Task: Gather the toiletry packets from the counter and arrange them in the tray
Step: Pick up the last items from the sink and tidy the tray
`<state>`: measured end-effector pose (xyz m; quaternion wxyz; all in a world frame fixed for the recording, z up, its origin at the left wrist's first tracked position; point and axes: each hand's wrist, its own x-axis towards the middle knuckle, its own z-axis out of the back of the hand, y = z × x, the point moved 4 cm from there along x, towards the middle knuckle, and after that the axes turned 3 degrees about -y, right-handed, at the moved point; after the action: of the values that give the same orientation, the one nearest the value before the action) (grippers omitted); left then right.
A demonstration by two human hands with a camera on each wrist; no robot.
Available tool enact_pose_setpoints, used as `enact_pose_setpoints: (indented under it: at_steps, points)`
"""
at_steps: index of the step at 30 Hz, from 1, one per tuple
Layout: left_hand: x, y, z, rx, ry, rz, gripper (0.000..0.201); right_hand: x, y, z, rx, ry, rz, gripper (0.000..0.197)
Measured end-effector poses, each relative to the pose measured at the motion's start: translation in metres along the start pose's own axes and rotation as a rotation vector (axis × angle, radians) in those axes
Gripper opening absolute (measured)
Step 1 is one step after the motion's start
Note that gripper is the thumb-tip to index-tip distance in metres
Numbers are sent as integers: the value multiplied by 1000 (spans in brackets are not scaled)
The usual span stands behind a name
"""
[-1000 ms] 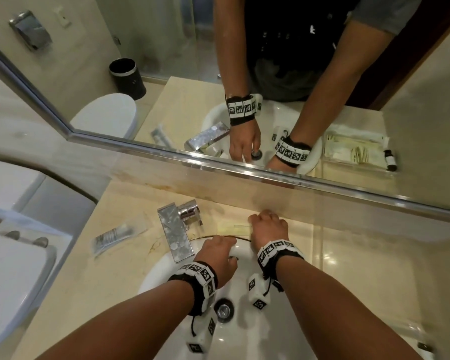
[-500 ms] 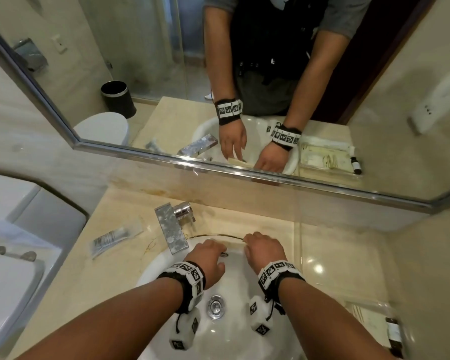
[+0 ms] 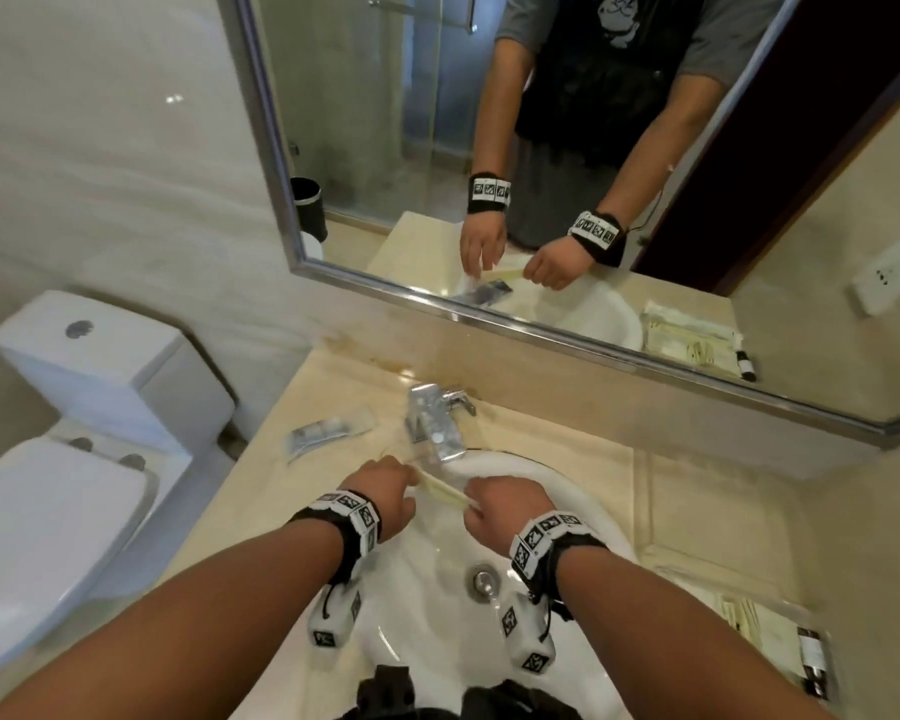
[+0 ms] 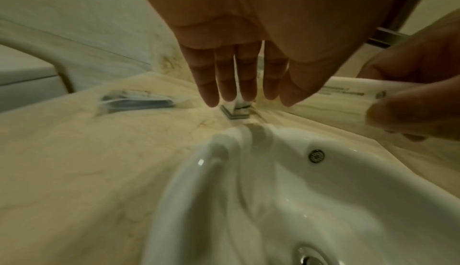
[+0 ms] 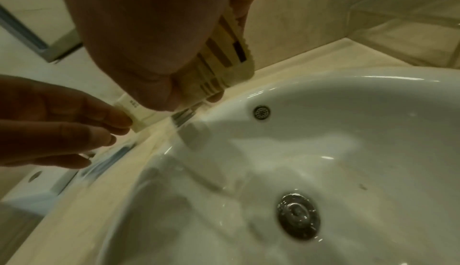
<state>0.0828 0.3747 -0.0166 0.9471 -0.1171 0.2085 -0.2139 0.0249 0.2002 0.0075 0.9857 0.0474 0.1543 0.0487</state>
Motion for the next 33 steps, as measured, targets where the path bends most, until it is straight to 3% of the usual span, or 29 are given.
enact_pose_setpoints:
  at_steps: [12,19,28,33]
  points:
    - [-4,134,24,15,-12,244,45,65,105,7,-12,85,-8,35]
    - [39,143,35,123,-34,182,53,102,116,20,-28,64,-25,28]
    - [82,162,18,177,29,239,52,128,101,-6,97,94,-114,27]
    - [94,162,9,239,72,214,57,132,101,-20,46,69,-46,24]
